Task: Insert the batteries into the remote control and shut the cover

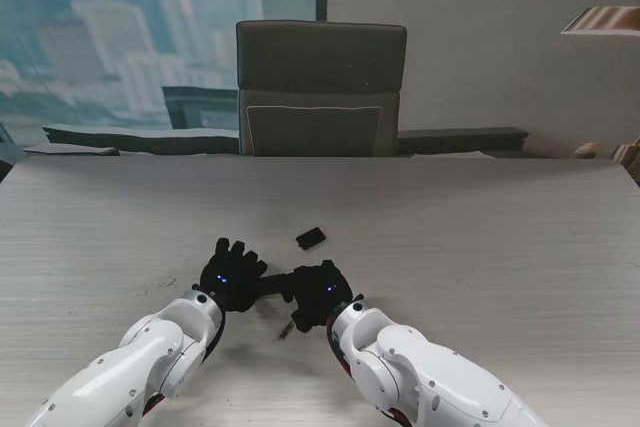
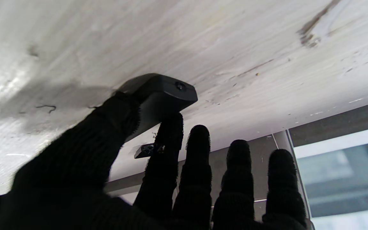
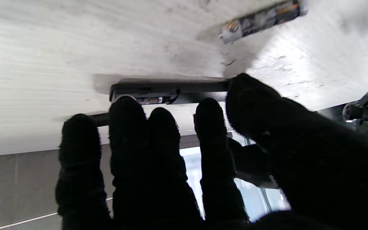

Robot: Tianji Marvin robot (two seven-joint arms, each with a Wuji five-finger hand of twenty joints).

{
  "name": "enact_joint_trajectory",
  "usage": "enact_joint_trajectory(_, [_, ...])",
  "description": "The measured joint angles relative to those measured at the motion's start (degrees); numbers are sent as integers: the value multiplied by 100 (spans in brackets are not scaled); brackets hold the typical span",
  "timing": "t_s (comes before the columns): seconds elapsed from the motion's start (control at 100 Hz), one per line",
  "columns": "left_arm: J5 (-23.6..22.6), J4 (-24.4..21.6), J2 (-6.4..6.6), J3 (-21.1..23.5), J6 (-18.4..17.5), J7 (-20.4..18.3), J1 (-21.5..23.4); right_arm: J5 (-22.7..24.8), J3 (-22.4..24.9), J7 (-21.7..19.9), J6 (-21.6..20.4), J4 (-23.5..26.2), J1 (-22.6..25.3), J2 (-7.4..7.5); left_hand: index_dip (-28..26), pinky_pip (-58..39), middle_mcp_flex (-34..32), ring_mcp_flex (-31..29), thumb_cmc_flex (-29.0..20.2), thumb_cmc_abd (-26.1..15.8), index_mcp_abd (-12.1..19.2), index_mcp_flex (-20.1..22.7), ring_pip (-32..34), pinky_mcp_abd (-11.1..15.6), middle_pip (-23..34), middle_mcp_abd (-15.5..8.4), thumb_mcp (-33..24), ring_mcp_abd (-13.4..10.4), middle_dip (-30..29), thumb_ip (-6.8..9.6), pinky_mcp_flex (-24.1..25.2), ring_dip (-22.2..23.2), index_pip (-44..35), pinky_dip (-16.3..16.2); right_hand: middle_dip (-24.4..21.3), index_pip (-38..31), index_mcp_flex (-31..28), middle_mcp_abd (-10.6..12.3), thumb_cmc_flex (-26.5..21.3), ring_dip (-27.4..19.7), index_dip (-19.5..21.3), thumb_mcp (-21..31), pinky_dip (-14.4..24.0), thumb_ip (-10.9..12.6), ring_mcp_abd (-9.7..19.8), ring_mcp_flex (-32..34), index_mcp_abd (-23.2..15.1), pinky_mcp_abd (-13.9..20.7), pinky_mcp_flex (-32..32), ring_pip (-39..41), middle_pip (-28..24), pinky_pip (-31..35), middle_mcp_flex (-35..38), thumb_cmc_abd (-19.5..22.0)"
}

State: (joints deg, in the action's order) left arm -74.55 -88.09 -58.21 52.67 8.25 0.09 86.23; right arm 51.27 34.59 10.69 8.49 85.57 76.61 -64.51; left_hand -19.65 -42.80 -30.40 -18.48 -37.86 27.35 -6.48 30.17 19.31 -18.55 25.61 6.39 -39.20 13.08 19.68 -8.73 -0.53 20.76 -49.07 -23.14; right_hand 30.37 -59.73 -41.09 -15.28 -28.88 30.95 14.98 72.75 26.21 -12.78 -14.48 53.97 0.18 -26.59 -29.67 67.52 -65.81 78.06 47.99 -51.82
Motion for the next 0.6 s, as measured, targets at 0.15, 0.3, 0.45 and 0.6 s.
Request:
enact_joint_trajectory(0.15, [2,3,0,0,0,10,0,116,-23,25,-165,3,73,57,0,0,0,0,0,6,0,0,0,0,0,0,1,0,0,-5,0,0,-15,0,50,-68,116,90,-70,77,0,58,56,0,125,-91,-139,113,29,122,-133,0,-121,-123])
enact_joint_trajectory(0.3, [2,3,0,0,3,10,0,185,-109,91,-219,-22,108,91,0,0,0,0,0,7,0,0,0,0,0,0,1,0,0,-6,0,0,-17,0,53,-164,116,108,-71,140,0,86,72,0,190,-157,-320,183,55,186,-260,0,-188,-185])
enact_joint_trajectory(0.45, [1,5,-1,1,6,20,3,187,-340,236,-328,-249,9,85,0,0,0,0,0,7,1,0,0,0,0,0,2,0,0,-8,0,0,-18,0,128,-510,116,209,-71,150,-73,86,135,-191,278,-162,-630,273,57,269,-337,43,-189,-197])
enact_joint_trajectory(0.6, [4,9,-1,1,7,28,4,117,-534,340,-371,-489,-166,44,0,0,0,0,0,8,3,0,0,0,0,0,4,0,0,-10,0,0,-20,0,130,-998,5,212,46,151,-373,198,154,-485,281,-162,-855,316,54,283,-340,55,-189,-190])
